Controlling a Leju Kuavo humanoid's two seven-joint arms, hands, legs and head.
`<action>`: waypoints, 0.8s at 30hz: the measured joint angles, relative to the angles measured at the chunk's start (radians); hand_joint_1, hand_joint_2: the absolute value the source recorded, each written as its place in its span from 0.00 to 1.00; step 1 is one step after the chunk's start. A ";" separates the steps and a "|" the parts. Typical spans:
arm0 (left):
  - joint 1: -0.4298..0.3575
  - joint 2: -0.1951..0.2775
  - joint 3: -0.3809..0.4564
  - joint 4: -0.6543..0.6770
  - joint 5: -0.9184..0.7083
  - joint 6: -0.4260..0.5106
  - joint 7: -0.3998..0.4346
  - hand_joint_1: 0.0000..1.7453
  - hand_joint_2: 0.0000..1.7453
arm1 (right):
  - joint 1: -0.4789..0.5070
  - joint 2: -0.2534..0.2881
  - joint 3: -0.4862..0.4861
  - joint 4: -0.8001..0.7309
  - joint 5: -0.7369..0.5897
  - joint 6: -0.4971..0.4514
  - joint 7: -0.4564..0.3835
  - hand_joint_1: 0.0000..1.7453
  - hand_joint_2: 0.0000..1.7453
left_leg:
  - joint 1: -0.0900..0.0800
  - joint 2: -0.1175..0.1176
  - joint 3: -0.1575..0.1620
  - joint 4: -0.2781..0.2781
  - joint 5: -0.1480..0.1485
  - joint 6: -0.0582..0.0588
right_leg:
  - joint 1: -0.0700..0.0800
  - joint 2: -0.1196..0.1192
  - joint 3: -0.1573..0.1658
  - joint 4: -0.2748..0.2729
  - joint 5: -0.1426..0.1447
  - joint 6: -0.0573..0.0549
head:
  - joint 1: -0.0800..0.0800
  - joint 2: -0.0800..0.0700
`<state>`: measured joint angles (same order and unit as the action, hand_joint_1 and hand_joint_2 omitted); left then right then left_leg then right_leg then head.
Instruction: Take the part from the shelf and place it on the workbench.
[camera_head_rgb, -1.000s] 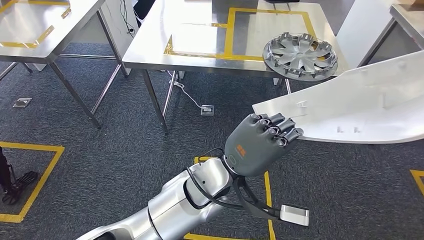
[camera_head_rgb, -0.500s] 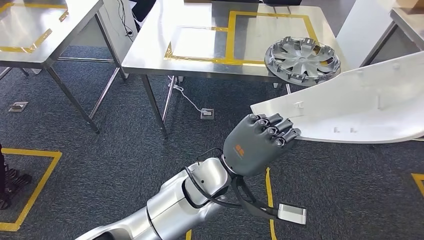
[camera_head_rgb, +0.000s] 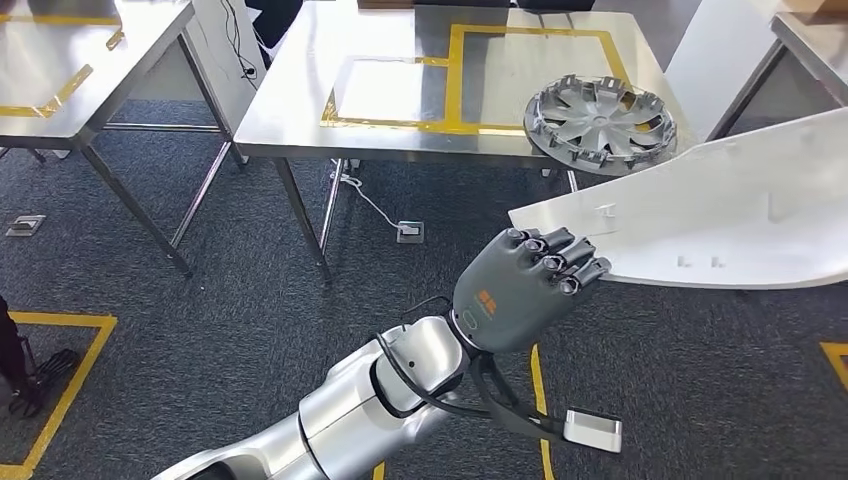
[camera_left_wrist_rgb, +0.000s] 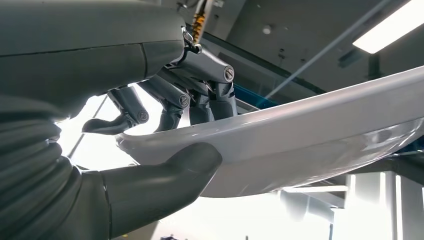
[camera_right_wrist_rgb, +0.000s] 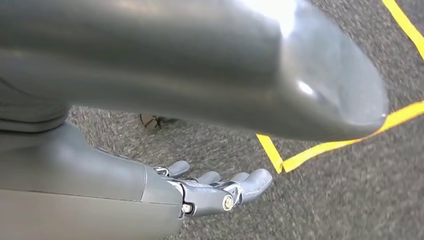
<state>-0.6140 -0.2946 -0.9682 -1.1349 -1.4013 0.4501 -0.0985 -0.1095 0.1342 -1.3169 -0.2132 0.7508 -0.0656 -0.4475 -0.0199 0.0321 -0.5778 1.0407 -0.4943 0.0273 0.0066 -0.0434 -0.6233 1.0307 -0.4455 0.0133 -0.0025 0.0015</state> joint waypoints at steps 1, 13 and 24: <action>0.000 -0.001 0.000 0.000 0.000 0.000 0.000 1.00 1.00 | 0.001 0.000 0.000 0.000 0.000 0.000 0.000 0.00 0.00 | 0.000 0.006 0.003 0.000 -0.004 -0.005 | -0.003 0.009 0.002 -0.003 0.001 -0.004 | 0.000 0.000; 0.003 0.005 0.000 -0.003 -0.020 0.002 0.005 1.00 1.00 | 0.004 0.001 0.000 0.000 -0.005 -0.001 -0.001 0.00 0.00 | 0.024 -0.083 -0.023 0.023 0.013 -0.031 | -0.020 0.121 0.012 -0.001 -0.005 0.000 | -0.006 0.000; 0.003 -0.002 0.000 0.000 -0.031 0.012 0.004 1.00 1.00 | 0.006 0.000 0.000 0.000 -0.007 0.001 0.000 0.00 0.00 | 0.020 -0.018 -0.006 -0.009 0.017 0.012 | -0.027 0.051 -0.120 0.251 -0.103 0.048 | 0.002 0.000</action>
<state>-0.6110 -0.2968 -0.9682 -1.1347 -1.4328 0.4623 -0.0942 -0.1034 0.1346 -1.3172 -0.2132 0.7440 -0.0645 -0.4478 0.0002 0.0146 -0.5842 1.0321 -0.4771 0.0397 -0.0206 0.0074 -0.7437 1.2812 -0.5481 0.0612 -0.0008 0.0015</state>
